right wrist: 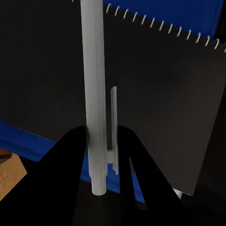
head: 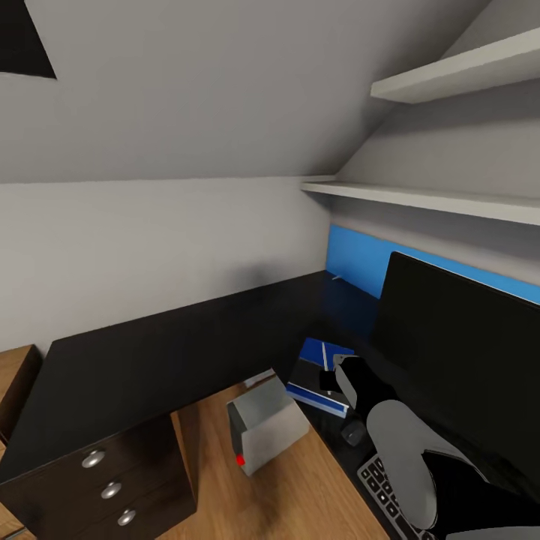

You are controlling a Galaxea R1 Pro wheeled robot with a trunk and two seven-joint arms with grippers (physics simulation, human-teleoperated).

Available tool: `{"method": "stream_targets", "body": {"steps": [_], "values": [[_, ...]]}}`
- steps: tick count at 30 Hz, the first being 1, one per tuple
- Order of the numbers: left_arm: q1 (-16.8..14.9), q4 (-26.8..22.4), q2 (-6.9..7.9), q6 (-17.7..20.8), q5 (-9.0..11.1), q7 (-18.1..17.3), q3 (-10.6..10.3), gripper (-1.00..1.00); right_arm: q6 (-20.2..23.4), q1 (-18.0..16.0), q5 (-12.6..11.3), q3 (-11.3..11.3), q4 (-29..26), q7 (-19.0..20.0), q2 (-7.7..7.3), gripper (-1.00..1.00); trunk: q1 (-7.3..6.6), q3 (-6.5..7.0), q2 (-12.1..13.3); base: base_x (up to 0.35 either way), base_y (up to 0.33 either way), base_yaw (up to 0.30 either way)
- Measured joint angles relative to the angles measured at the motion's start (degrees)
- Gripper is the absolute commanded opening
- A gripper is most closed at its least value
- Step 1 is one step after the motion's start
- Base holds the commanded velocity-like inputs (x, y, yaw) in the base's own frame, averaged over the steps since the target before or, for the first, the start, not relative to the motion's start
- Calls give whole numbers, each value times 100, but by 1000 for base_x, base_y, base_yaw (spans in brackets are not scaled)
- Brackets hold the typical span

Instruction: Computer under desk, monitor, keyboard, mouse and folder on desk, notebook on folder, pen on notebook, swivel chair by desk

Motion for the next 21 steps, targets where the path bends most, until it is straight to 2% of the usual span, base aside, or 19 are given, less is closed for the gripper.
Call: {"method": "stream_targets", "body": {"steps": [21], "values": [[0,0,2,-67,2,6,0,100,0,0,0,0,0,-4,0,-100,0,0,0,0,0,0]]}}
